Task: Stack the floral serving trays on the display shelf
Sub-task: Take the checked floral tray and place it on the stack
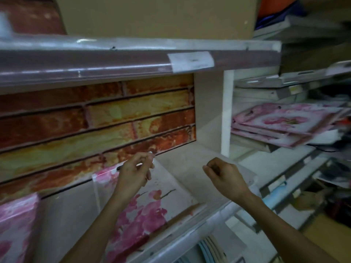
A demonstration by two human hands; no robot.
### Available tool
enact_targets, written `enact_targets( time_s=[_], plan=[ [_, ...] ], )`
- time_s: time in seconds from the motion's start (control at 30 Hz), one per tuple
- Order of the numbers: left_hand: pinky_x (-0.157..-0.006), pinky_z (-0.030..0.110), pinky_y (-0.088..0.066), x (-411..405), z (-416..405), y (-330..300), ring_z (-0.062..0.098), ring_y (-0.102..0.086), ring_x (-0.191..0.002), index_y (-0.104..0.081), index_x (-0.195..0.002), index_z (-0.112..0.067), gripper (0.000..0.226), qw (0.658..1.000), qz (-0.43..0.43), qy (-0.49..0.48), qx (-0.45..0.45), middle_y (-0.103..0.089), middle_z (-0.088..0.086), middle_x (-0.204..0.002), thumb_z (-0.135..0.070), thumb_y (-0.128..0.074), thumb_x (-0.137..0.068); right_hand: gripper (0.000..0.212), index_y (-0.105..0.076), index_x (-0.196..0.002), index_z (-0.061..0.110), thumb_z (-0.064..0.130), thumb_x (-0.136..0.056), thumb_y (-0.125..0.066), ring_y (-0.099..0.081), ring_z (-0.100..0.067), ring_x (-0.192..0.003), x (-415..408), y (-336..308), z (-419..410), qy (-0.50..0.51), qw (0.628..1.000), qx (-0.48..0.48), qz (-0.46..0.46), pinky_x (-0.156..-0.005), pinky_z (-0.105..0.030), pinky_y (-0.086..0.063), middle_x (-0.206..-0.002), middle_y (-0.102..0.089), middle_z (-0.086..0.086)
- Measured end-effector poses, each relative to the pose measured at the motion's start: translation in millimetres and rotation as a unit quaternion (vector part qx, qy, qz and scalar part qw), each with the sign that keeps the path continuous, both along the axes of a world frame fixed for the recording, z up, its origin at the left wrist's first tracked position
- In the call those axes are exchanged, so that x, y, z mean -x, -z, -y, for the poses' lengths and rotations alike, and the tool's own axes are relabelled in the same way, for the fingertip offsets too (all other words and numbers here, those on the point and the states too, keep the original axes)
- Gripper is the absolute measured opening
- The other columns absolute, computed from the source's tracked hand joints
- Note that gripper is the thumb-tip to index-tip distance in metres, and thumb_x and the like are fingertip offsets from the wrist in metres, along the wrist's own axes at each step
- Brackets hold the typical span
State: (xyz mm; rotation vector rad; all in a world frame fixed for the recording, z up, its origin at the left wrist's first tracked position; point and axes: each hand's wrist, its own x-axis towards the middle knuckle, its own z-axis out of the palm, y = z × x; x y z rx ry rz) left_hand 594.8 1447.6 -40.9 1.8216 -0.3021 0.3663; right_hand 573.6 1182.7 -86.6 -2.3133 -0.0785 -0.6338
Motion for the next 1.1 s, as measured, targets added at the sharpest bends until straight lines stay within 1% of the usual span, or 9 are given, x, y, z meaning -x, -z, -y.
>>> enact_targets(
  time_s=[0.1,0.2,0.27,0.4,0.57,0.77,0.87,0.97,1.1],
  plan=[
    [-0.044,0.027,-0.038,-0.1,36.9,-3.4,0.018,-0.052,-0.049,-0.067,-0.093,-0.014,0.013,0.999,0.0,0.039,0.017,-0.064,-0.001,-0.072,-0.02,-0.056,-0.097,0.019,-0.061,-0.082,0.023,0.039,-0.093,-0.059,-0.051,-0.004,-0.052,15.5,-10.3,34.2,0.024,1.0,-0.015,0.013,-0.059,-0.032,-0.048,-0.055,-0.055,0.011],
    [-0.046,0.029,-0.038,1.2,75.2,-9.7,0.019,-0.053,-0.051,-0.067,-0.092,-0.019,0.013,0.998,0.004,0.069,0.014,-0.063,0.005,-0.076,-0.021,-0.056,-0.097,0.018,-0.059,-0.081,0.027,0.04,-0.094,-0.057,-0.051,-0.005,-0.052,28.7,-19.2,73.1,0.043,0.999,-0.01,0.02,-0.058,-0.031,-0.047,-0.055,-0.056,0.01],
    [-0.045,0.027,-0.038,2.8,104.0,-16.1,0.017,-0.053,-0.05,-0.066,-0.091,-0.02,0.012,0.997,0.008,0.078,0.022,-0.063,0.006,-0.076,-0.02,-0.055,-0.097,0.018,-0.059,-0.081,0.026,0.039,-0.094,-0.057,-0.052,-0.005,-0.054,37.8,-23.6,101.3,0.052,0.998,-0.006,0.028,-0.059,-0.032,-0.048,-0.057,-0.058,0.01],
    [-0.039,0.023,-0.037,8.7,172.0,-33.0,0.014,-0.052,-0.047,-0.065,-0.093,-0.017,0.013,0.995,0.024,0.096,0.03,-0.06,0.009,-0.076,-0.013,-0.053,-0.098,0.018,-0.056,-0.078,0.027,0.035,-0.094,-0.059,-0.05,-0.004,-0.053,56.6,-33.8,164.7,0.063,0.997,0.003,0.044,-0.059,-0.032,-0.046,-0.056,-0.054,0.012],
    [-0.038,0.023,-0.036,18.2,264.7,-58.5,0.014,-0.052,-0.049,-0.065,-0.101,-0.01,0.013,0.992,0.058,0.113,0.026,-0.058,0.009,-0.074,-0.011,-0.052,-0.098,0.019,-0.06,-0.08,0.021,0.034,-0.094,-0.058,-0.052,-0.009,-0.054,69.1,-55.4,253.9,0.072,0.996,0.009,0.049,-0.057,-0.035,-0.045,-0.059,-0.06,0.003],
    [-0.037,0.02,-0.036,13.3,353.5,-96.7,0.012,-0.051,-0.046,-0.066,-0.102,-0.009,0.013,0.988,0.092,0.121,0.031,-0.06,0.007,-0.077,-0.012,-0.053,-0.097,0.023,-0.062,-0.081,0.012,0.031,-0.095,-0.058,-0.054,-0.01,-0.059,69.7,-92.9,347.6,0.078,0.995,-0.006,0.055,-0.056,-0.025,-0.041,-0.068,-0.064,-0.002],
    [-0.038,0.021,-0.038,5.9,388.4,-116.4,0.016,-0.052,-0.05,-0.066,-0.104,-0.007,0.015,0.985,0.115,0.128,0.025,-0.06,0.007,-0.077,-0.012,-0.054,-0.097,0.021,-0.064,-0.085,0.013,0.032,-0.094,-0.058,-0.064,-0.014,-0.069,65.1,-114.2,384.5,0.086,0.992,-0.075,0.053,-0.066,-0.032,-0.049,-0.076,-0.069,-0.003],
    [-0.039,0.022,-0.04,-5.8,422.0,-134.0,0.02,-0.054,-0.054,-0.067,-0.104,-0.01,0.014,0.982,0.133,0.133,0.021,-0.062,0.002,-0.075,-0.014,-0.055,-0.097,0.022,-0.063,-0.095,0.011,0.033,-0.095,-0.058,-0.063,-0.008,-0.063,57.5,-135.1,412.6,0.075,0.982,-0.168,0.039,-0.061,-0.032,-0.052,-0.083,-0.07,-0.005],
    [-0.044,0.028,-0.043,-27.7,461.5,-151.6,0.021,-0.057,-0.057,-0.068,-0.101,-0.018,0.012,0.976,0.153,0.157,0.011,-0.064,0.005,-0.081,-0.018,-0.056,-0.097,0.03,-0.057,-0.108,0.01,0.037,-0.095,-0.059,-0.065,-0.02,-0.077,39.8,-159.3,439.6,0.057,0.951,-0.305,0.019,-0.064,-0.034,-0.056,-0.101,-0.068,-0.012]
  ],
)
